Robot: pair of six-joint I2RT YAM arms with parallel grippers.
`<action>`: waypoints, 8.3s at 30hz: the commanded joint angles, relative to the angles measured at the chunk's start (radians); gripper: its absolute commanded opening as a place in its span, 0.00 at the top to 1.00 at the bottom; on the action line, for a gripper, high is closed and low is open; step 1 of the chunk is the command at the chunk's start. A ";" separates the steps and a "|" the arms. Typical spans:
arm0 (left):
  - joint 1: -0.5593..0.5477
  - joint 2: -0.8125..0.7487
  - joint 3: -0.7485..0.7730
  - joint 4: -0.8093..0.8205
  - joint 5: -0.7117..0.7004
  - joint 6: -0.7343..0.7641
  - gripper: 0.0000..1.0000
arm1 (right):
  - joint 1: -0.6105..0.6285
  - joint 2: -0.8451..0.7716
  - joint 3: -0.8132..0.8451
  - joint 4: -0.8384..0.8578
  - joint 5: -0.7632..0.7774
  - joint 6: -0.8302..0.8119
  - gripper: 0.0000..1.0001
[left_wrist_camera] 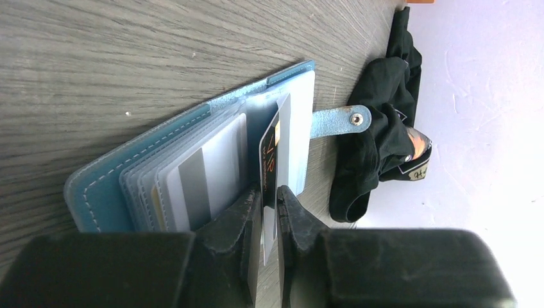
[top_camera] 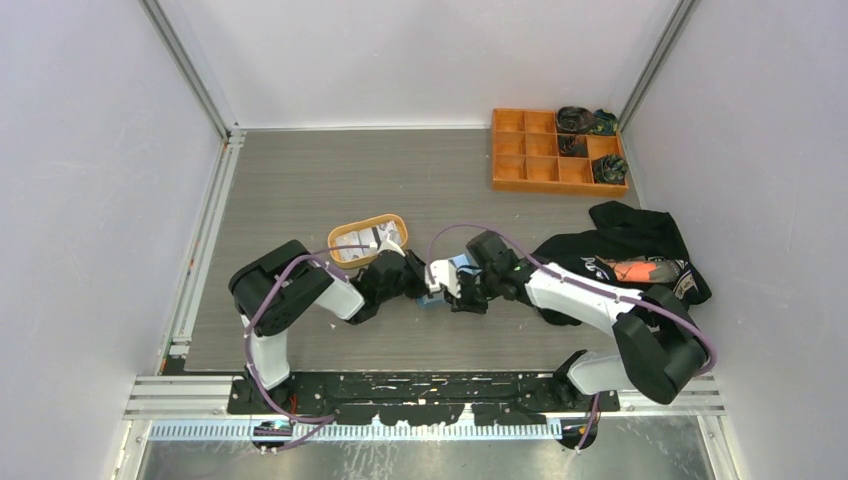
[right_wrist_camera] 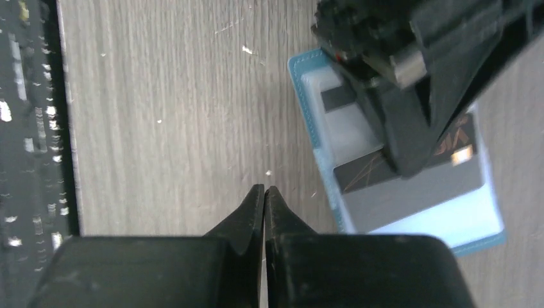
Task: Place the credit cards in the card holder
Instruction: Insert the credit card into the card holder, then turn over the card holder at the center of the board.
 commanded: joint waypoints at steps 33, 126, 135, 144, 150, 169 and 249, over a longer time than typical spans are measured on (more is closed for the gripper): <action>0.030 0.052 -0.020 0.036 0.077 0.026 0.81 | 0.197 0.136 -0.033 0.432 0.535 -0.149 0.99; 0.060 -1.136 -0.385 -0.395 -0.478 1.183 0.00 | -0.370 0.442 0.569 -0.361 -0.113 0.644 0.01; 0.060 -1.157 -0.400 -0.388 -0.475 1.183 0.00 | -0.369 0.416 0.537 -0.327 -0.213 0.638 0.01; 0.060 -1.159 -0.401 -0.388 -0.474 1.183 0.00 | -0.344 0.456 0.539 -0.318 -0.212 0.667 0.28; 0.060 -1.158 -0.401 -0.388 -0.473 1.183 0.00 | -0.332 0.501 0.548 -0.323 -0.159 0.683 0.43; 0.060 -1.161 -0.403 -0.386 -0.471 1.183 0.00 | -0.312 0.583 0.581 -0.361 -0.035 0.681 0.44; 0.027 -0.071 0.009 0.033 0.088 0.509 0.97 | -0.305 0.630 0.610 -0.381 -0.221 0.699 0.51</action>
